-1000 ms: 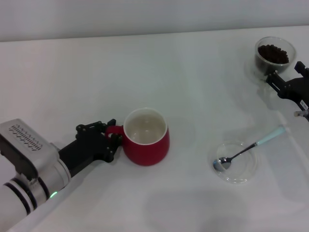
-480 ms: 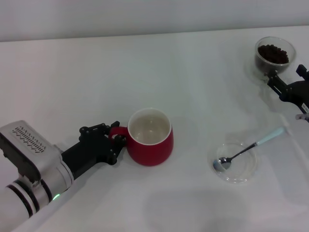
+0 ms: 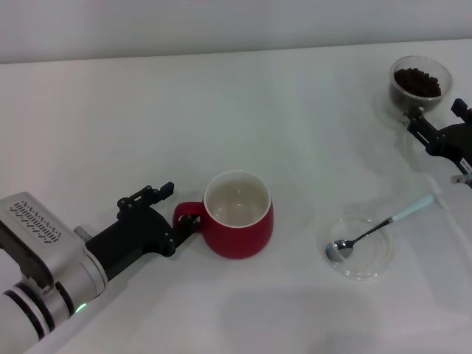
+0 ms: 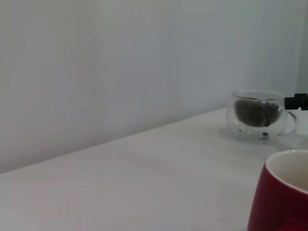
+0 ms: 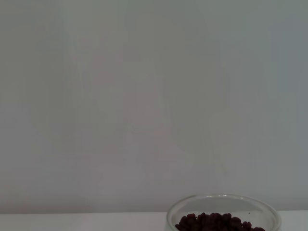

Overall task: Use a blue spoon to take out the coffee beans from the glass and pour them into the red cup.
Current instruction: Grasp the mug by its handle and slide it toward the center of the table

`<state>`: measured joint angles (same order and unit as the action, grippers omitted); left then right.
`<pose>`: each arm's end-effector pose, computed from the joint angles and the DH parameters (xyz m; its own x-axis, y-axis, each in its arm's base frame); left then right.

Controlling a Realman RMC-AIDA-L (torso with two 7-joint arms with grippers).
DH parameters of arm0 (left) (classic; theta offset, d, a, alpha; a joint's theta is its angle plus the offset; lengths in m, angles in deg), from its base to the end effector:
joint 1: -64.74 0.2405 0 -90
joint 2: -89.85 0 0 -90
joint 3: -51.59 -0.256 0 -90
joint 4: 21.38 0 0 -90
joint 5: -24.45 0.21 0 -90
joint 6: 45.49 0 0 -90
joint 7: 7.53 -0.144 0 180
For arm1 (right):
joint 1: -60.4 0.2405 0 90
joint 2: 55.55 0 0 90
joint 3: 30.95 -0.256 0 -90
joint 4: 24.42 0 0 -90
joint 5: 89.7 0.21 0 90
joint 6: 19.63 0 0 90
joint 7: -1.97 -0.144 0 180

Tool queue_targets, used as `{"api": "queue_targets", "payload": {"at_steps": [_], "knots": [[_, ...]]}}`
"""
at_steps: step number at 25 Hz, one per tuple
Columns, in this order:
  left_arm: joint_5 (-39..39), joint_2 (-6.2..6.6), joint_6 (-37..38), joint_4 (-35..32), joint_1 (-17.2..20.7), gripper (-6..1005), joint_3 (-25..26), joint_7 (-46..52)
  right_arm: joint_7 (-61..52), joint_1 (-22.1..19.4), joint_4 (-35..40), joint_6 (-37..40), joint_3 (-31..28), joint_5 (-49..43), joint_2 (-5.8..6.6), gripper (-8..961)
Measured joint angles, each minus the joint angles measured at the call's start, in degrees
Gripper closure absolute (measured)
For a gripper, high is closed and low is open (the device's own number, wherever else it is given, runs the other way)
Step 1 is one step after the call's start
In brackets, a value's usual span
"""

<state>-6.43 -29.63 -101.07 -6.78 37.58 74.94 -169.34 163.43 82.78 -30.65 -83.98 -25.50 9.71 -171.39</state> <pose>-0.2815 0.2840 -0.1281 0.8340 0.1746 0.5234 0.4624 -0.7386 -0.4905 0.3837 0.2950 -0.0086 0.6479 -0.1615 -0.7444 -0.7608 -0.0902 -0.6426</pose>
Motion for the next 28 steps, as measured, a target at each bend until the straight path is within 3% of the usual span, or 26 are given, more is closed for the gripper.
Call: {"api": "queue_targets", "payload": {"at_steps": [6, 28], "knots": [[0.0, 0.04, -0.8, -0.1, 0.5, 401, 0.0, 0.0, 0.0, 0.0, -0.1, 0.0, 0.0, -0.1, 0.0, 82], [1.9, 0.13, -7.5, -1.9, 4.6, 396, -0.2, -0.1, 0.0, -0.2, 0.0, -0.2, 0.2, -0.1, 0.08, 82]]}}
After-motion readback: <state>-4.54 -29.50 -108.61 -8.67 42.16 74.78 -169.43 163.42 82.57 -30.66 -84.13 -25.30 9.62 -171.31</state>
